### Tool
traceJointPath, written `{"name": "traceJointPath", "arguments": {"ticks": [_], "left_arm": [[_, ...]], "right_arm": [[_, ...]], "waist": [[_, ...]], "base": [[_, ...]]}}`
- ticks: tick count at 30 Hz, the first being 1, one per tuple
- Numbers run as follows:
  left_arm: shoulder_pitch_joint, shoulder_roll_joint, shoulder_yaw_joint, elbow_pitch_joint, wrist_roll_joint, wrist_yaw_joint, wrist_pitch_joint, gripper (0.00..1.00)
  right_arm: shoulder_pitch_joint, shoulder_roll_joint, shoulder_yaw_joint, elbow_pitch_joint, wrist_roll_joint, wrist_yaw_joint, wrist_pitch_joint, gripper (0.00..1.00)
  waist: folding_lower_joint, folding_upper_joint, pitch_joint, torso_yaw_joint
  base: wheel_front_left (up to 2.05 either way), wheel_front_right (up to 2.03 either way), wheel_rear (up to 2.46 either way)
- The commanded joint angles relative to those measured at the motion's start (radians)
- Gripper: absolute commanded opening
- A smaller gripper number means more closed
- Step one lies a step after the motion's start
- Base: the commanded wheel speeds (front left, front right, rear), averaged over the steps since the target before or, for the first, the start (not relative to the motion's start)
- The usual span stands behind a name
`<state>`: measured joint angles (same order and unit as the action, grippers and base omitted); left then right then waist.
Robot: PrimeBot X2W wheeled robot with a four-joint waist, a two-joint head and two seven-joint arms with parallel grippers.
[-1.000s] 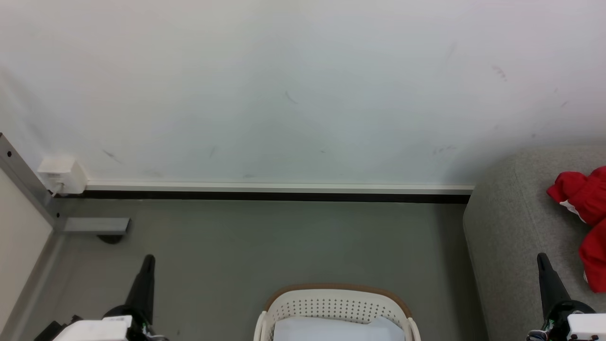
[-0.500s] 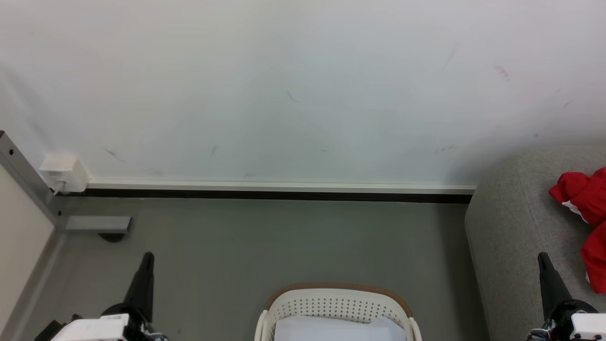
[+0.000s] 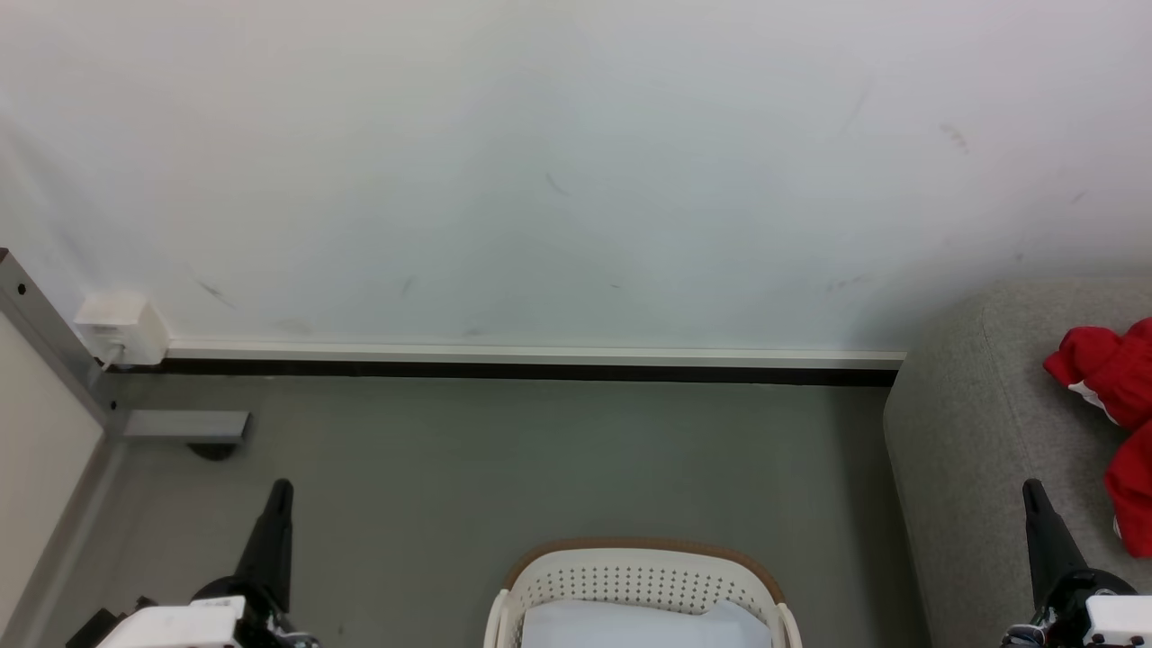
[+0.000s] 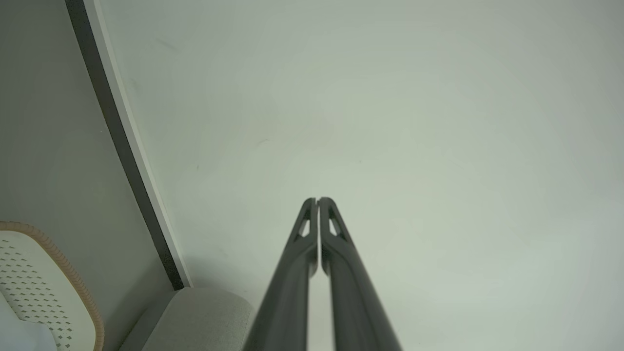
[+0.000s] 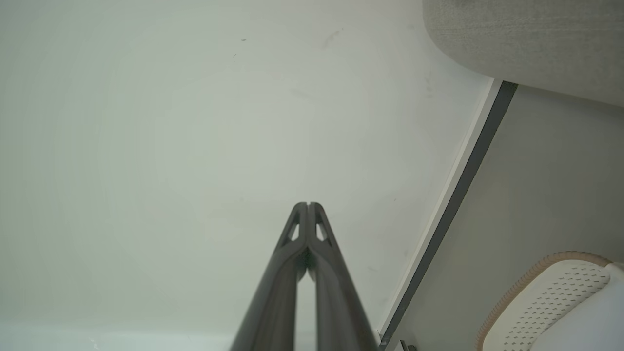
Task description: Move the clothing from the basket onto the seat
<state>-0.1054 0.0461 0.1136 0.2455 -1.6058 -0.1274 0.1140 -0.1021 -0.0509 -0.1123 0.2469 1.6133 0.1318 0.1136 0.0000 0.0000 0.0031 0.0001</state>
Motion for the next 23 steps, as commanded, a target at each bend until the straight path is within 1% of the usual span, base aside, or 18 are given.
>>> {"name": "traceJointPath", "arguments": {"ticks": [1,23], "left_arm": [[-0.008,0.008,0.002,0.001,-0.013,-0.007,0.004,0.0],[-0.008,0.008,0.002,0.001,-0.013,-0.007,0.004,0.0]], "right_arm": [[-0.012,0.0,-0.005,-0.005,0.001,-0.002,0.003,0.0],[-0.012,0.0,-0.005,-0.005,0.0,-0.002,0.003,0.0]], "waist": [[0.0,0.0,0.0,0.0],[0.0,0.0,0.0,0.0]], "base": [[0.0,0.0,0.0],[0.0,0.0,0.0]]}}
